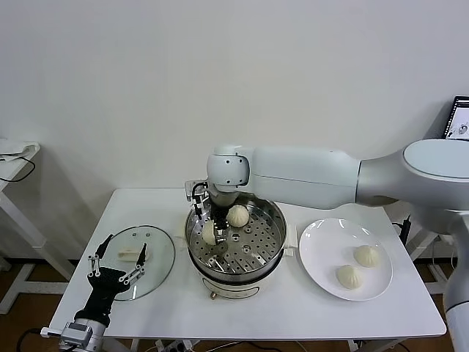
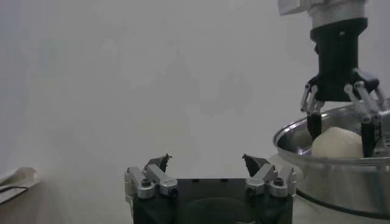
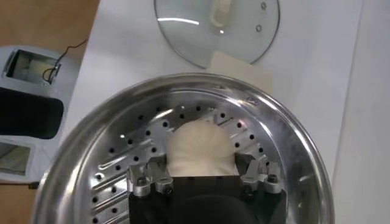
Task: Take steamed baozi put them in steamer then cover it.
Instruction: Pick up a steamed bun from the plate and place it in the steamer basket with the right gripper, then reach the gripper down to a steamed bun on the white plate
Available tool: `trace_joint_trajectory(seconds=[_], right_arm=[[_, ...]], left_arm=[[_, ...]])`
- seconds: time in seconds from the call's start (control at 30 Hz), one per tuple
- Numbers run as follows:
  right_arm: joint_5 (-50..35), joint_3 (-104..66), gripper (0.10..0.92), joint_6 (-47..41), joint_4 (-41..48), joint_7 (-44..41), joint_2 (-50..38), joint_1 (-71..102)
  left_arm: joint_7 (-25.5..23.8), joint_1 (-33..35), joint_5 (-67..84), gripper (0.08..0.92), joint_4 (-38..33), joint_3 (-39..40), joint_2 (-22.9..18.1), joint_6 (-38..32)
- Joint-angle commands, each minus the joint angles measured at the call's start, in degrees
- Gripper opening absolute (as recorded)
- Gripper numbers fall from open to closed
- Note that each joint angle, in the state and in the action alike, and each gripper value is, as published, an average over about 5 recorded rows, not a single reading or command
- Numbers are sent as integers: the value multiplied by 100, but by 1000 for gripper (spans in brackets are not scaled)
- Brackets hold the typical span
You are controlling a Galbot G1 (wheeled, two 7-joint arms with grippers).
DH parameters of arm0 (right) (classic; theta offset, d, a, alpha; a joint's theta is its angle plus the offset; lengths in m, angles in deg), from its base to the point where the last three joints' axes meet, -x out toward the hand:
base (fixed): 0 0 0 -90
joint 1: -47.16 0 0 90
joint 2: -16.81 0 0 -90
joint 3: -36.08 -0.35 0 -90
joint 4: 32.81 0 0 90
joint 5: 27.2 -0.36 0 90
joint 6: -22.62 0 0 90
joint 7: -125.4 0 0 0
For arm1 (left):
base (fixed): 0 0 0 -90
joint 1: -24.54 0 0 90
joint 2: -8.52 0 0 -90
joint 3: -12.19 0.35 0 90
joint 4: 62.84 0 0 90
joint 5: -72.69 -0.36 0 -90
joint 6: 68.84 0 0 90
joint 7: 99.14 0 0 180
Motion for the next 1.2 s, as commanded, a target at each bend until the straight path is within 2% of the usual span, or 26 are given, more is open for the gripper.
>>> trace_joint_trajectory(seconds=[0.03,0.3,0.63,0.9,1.2], right_arm=[[248,-48,733,-267,274,-28,168,241],[220,-257,816,-139,-174,-258,-316,-10],[10,-179,823,353,-1535,-1129,-2678,-1163],[1358,-76,823,1534,-1930,-1876,-4534,-788],[2718,-1115,823,2166,-1498,-2078,-5171,953]], left_arm=[[-5,9,-3,823,4,-14,1,-7],[-4,18,-7,823,15,-26,-7,-7],[-1,31,-28,823,9,28,2,6],[16,61,-60,823,-20,111,-15,12],[21,130,-130,823,-59,154,-69,-11]])
